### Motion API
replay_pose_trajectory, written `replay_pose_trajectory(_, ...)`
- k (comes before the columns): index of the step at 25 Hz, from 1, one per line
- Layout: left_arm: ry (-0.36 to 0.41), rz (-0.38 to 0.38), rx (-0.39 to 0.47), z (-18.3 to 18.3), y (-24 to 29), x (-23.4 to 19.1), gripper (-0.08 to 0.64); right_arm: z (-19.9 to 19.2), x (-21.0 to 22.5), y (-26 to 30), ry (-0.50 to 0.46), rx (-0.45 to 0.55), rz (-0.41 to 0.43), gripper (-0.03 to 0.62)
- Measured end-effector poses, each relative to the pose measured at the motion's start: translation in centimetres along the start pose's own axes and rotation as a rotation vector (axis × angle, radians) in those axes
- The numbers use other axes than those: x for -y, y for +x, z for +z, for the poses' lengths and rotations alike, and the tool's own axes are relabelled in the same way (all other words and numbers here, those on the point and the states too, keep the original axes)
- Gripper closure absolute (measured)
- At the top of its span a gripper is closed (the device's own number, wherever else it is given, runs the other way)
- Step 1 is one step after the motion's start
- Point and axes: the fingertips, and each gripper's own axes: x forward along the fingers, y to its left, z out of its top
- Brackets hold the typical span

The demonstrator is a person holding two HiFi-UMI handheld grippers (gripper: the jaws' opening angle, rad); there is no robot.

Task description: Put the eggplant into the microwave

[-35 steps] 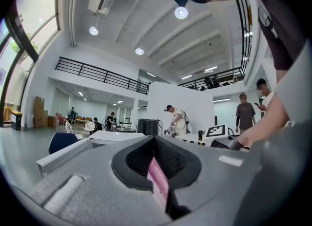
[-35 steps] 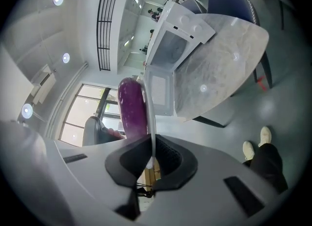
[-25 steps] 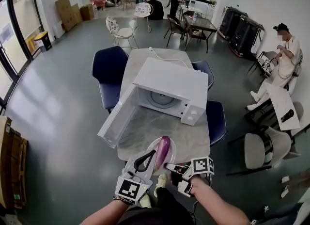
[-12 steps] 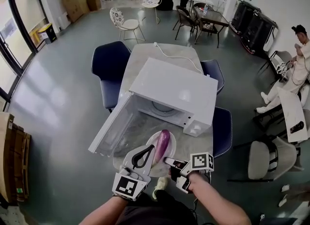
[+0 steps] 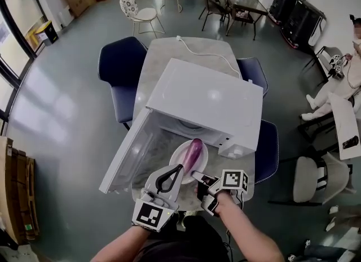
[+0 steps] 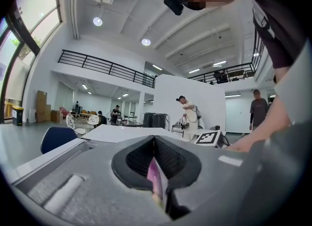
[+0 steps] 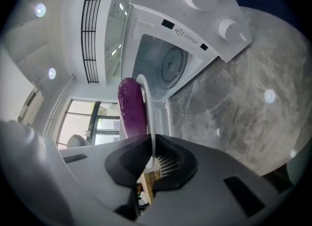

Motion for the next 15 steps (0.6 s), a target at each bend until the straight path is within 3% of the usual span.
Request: replay_pose_trajectory(15, -0.015, -0.044, -0.010, -4.6, 4.1, -3.6, 0.554, 7.7, 5.1, 7.4, 0.149, 0.223, 0.006, 0.574)
